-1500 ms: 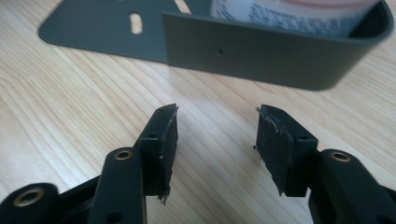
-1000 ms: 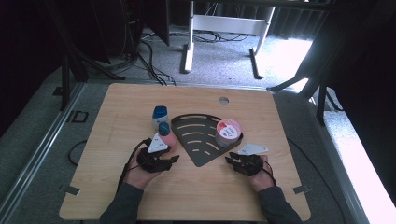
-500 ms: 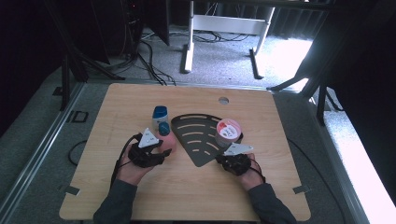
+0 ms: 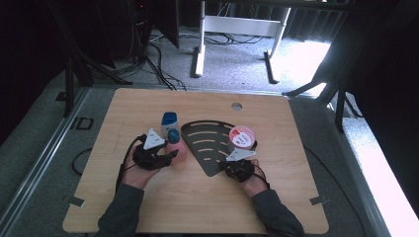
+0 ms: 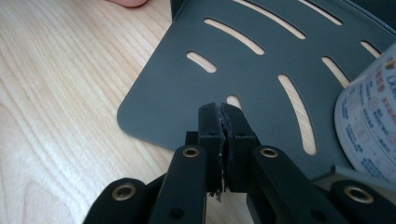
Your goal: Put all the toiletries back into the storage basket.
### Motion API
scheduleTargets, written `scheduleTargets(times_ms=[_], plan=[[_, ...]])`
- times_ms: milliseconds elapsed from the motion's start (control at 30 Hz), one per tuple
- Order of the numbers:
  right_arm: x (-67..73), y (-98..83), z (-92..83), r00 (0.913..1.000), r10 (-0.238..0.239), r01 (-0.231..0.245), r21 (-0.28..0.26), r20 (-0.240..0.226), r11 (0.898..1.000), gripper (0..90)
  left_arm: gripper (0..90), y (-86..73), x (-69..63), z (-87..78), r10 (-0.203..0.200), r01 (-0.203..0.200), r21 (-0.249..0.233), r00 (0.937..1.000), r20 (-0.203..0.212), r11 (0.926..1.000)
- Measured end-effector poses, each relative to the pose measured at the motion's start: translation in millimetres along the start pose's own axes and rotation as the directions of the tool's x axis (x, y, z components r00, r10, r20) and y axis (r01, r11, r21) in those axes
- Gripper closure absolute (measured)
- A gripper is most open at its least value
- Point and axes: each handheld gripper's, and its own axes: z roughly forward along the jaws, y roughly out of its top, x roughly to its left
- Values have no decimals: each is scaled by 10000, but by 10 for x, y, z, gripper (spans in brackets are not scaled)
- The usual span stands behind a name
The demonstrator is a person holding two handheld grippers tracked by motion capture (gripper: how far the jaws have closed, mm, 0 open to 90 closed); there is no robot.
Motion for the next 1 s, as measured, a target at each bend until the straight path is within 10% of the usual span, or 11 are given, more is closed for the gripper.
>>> scheduleTargets(times_ms=[1000], plan=[[-72,126,186,9965,732,-727,-133,409,9973,898,460,182,100,154,-102,85,-421,9991,-413,9991]])
